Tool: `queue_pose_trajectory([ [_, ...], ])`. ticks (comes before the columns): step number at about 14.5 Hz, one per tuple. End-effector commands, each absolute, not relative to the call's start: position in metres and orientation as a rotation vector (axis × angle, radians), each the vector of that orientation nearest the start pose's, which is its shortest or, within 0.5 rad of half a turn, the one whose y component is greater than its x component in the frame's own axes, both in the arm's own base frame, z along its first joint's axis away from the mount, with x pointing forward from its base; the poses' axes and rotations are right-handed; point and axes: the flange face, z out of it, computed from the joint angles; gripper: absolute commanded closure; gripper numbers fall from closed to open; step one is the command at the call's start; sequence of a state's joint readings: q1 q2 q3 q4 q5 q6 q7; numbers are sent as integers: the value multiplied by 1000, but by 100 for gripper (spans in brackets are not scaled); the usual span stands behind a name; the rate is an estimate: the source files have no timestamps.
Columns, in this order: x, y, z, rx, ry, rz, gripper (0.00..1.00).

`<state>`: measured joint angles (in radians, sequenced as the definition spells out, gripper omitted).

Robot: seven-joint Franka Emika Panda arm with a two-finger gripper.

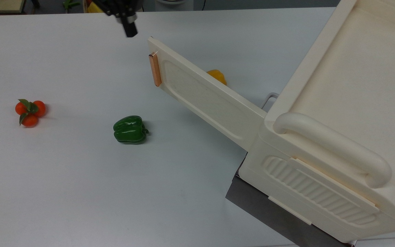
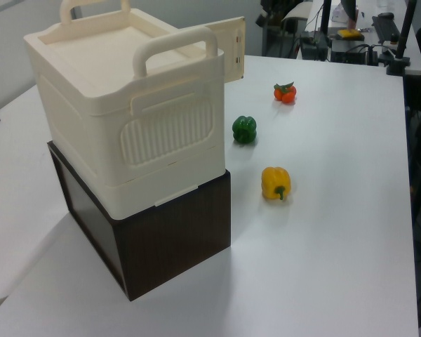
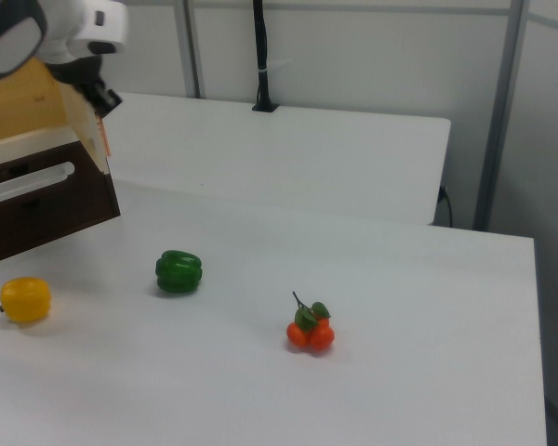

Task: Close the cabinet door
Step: 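Lower the gripper to the outer face of the open cream door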

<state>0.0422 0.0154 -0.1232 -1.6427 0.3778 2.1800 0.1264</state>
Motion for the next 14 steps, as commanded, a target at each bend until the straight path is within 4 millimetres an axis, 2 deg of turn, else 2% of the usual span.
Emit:
queue_pose_trajectory([
  [1, 624, -61, 645, -2419, 665, -848, 100],
  [3, 641, -66, 632, -2292, 757, -935, 100],
  [6, 658, -44, 604, -2299, 747, -931, 100],
  [10, 666, -17, 583, -2327, 700, -876, 100],
  [14, 661, 7, 567, -2365, 652, -783, 100],
])
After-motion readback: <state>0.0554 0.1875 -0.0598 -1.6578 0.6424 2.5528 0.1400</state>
